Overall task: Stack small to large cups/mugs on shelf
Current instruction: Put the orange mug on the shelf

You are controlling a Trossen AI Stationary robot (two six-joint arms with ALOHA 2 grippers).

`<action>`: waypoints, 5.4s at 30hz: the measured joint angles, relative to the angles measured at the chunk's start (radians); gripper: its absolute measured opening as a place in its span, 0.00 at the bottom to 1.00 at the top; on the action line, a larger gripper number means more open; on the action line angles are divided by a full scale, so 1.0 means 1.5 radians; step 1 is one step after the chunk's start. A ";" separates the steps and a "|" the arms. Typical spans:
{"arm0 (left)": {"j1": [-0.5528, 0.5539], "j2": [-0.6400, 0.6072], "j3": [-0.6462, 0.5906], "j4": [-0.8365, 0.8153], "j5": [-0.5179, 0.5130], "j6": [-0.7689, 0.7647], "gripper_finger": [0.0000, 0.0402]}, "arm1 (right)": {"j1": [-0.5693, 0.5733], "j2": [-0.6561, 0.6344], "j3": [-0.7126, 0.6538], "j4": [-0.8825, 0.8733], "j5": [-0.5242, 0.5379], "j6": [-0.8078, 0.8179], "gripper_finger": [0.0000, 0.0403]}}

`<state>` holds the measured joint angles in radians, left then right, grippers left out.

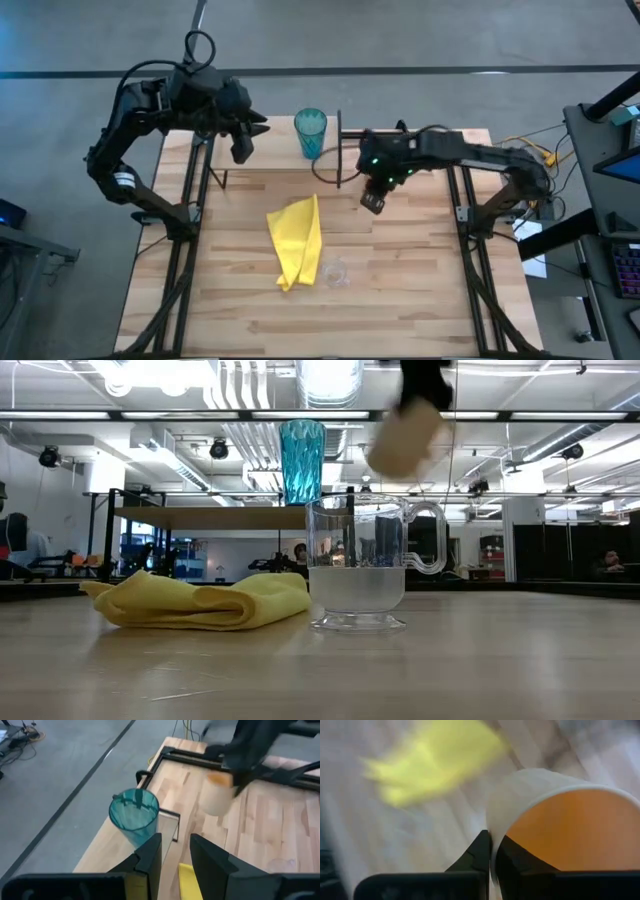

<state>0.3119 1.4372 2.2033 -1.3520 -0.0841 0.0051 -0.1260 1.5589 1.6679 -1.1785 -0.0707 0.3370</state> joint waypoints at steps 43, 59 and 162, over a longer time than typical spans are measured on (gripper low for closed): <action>0.002 -0.064 -0.225 -0.144 -0.180 -0.157 0.22 | -0.052 0.406 0.456 0.370 -0.039 -0.117 0.02; 0.034 -0.076 -0.389 -0.085 -0.213 -0.155 0.22 | -0.056 0.439 0.454 0.405 -0.037 -0.090 0.02; 0.037 -0.149 -0.450 0.144 -0.174 -0.208 0.22 | -0.066 0.449 0.457 0.356 -0.021 -0.164 0.02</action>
<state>0.3668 1.2144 1.5280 -1.1362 -0.3456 -0.3069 -0.2243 2.2329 2.3530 -0.6438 -0.1024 0.0915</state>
